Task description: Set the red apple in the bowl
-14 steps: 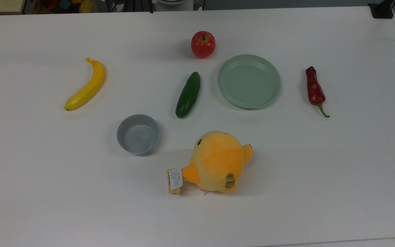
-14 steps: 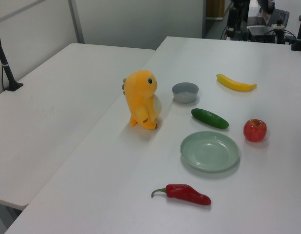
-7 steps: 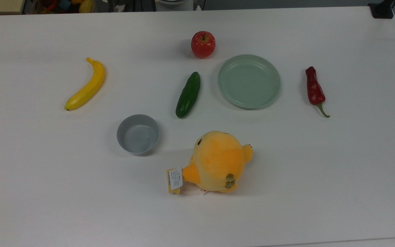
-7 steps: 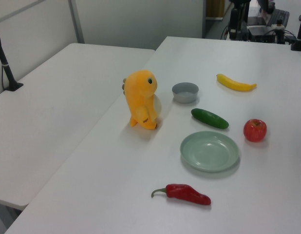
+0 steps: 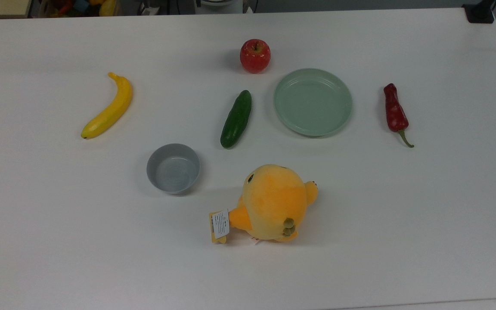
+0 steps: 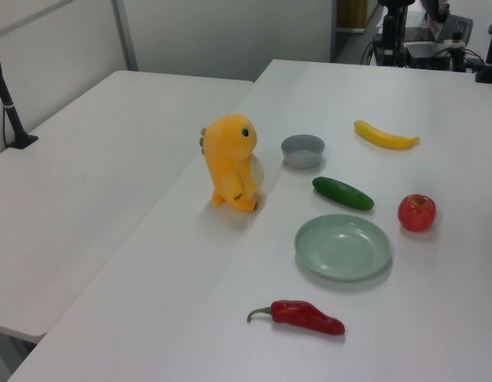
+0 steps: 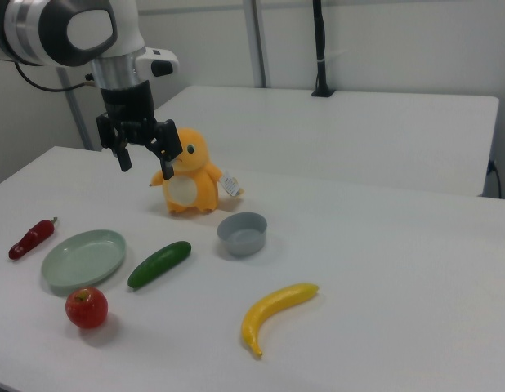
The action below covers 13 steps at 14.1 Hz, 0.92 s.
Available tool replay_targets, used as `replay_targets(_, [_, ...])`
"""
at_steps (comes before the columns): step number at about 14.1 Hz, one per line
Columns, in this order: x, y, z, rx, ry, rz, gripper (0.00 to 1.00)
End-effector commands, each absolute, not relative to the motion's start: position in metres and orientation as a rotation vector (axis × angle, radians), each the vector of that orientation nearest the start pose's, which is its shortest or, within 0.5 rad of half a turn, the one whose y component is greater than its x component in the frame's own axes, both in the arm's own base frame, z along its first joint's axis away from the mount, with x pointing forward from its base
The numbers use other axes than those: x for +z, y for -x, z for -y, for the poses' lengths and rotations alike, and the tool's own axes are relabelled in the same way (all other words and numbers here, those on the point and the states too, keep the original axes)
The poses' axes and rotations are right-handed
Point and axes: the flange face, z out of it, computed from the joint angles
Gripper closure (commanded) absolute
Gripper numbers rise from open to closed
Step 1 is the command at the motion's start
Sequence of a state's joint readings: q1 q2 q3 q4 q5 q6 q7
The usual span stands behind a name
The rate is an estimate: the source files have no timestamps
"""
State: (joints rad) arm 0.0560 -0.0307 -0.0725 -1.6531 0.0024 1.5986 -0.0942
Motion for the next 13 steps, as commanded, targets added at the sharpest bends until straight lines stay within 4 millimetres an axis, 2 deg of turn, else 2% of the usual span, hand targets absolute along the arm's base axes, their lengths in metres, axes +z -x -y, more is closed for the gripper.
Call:
replay_targets(1, [0.611, -0.545, 0.007, 0.011, 3.104, 0.127, 0.0])
replay_targets(9, [0.606, -0.544, 0.005, -0.011, 3.097, 0.127, 0.0])
replay_targets(11, [0.595, -0.542, 0.002, -0.001, 3.092, 0.137, 0.0])
replay_targets(12, [0.58, -0.541, -0.024, -0.007, 3.089, 0.217, 0.0])
replay_targets(13, [0.57, -0.535, -0.034, -0.053, 3.089, 0.243, 0.0])
